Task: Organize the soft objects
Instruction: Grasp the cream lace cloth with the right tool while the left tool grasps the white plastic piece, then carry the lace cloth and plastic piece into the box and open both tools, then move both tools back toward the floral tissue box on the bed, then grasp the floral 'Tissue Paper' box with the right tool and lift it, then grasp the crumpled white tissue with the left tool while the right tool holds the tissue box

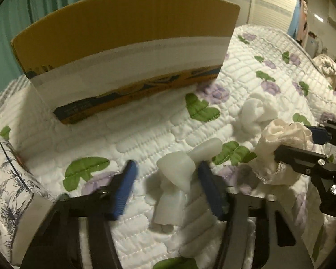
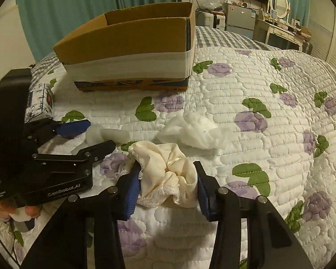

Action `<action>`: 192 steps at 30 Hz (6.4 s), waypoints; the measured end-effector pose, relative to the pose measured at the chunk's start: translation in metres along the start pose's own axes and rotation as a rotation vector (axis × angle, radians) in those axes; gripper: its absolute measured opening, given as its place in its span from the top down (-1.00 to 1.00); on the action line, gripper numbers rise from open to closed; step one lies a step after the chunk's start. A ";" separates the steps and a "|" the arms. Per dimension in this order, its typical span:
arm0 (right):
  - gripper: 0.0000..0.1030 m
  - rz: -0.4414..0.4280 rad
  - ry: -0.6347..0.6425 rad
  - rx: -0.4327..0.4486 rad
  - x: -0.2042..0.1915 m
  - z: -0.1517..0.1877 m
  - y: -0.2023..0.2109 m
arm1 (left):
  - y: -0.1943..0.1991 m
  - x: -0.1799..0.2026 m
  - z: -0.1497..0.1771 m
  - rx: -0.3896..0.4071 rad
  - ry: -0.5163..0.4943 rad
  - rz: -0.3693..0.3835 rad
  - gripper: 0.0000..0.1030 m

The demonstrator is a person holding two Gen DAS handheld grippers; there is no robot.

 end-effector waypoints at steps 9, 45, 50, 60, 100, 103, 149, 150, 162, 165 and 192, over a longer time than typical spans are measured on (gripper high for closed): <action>0.36 0.015 0.047 0.024 -0.007 0.002 0.010 | 0.026 0.002 0.001 0.026 -0.017 -0.014 0.46; 0.53 -0.120 0.239 0.383 -0.085 -0.179 0.162 | 0.188 -0.075 -0.160 0.357 0.160 -0.249 0.46; 0.53 -0.121 0.215 0.361 -0.065 -0.224 0.113 | 0.125 -0.088 -0.190 0.355 0.144 -0.259 0.38; -0.24 -0.110 0.146 0.332 -0.008 -0.269 -0.001 | 0.004 -0.113 -0.191 0.268 0.161 -0.418 -0.43; -0.98 -0.196 0.350 0.401 -0.160 -0.137 0.190 | 0.210 -0.178 -0.048 0.261 0.370 -0.453 -0.75; -0.98 -0.246 0.368 0.333 -0.173 -0.113 0.141 | 0.178 -0.187 -0.016 0.193 0.385 -0.447 -0.75; -0.57 -0.131 0.459 0.100 -0.103 -0.046 0.066 | 0.128 -0.113 -0.022 0.110 0.415 -0.307 -0.75; -0.57 -0.111 0.437 0.108 -0.088 -0.045 0.076 | 0.121 -0.096 -0.028 0.095 0.415 -0.280 -0.75; -0.57 0.075 0.182 0.146 0.075 -0.051 0.105 | 0.041 0.033 -0.060 -0.007 0.284 -0.183 -0.75; -0.57 0.054 0.099 0.184 0.099 -0.054 0.105 | 0.017 0.058 -0.058 -0.055 0.258 -0.157 -0.72; -0.57 0.072 0.067 0.159 0.109 -0.038 0.093 | 0.044 0.059 -0.055 0.010 0.177 -0.091 0.19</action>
Point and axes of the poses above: each gripper's, at about its wrist camera, not at the fingertips, and y roughly against the way its jaws point, x to its right, z to its underside, the point moved 8 cm from there along -y, roughly the way its jaws point, and after that the axes turned 15 degrees about -z, right-handed, at the moved point
